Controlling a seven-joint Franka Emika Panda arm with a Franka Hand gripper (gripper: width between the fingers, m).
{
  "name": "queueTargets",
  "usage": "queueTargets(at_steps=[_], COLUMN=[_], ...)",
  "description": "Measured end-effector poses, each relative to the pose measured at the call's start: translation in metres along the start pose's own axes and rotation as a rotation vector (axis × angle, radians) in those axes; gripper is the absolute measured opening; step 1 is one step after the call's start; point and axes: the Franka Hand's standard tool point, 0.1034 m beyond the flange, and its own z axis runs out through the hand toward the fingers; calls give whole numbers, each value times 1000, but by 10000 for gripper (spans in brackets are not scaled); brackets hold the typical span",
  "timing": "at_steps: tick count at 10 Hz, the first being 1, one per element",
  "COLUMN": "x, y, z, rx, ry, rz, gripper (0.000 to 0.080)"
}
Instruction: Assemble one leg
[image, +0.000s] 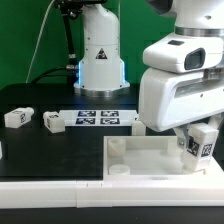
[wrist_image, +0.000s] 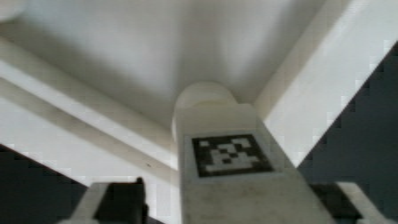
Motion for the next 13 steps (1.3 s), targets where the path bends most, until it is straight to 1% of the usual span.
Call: queueTargets(at_steps=[1, 4, 6, 7, 8, 9, 10, 13], x=[0, 0, 0, -1, -1, -1, -1, -1], y=[0, 0, 0, 2, 2, 2, 3, 4], z=[0, 0, 0, 0, 0, 0, 0, 1], rx=[0, 1, 4, 24, 25, 26, 28, 25], ry=[0, 0, 1, 8, 12, 12, 11, 7], rz=[0, 9, 63, 221, 380, 466, 634, 979], gripper=[290, 290, 290, 290, 290, 290, 290, 290])
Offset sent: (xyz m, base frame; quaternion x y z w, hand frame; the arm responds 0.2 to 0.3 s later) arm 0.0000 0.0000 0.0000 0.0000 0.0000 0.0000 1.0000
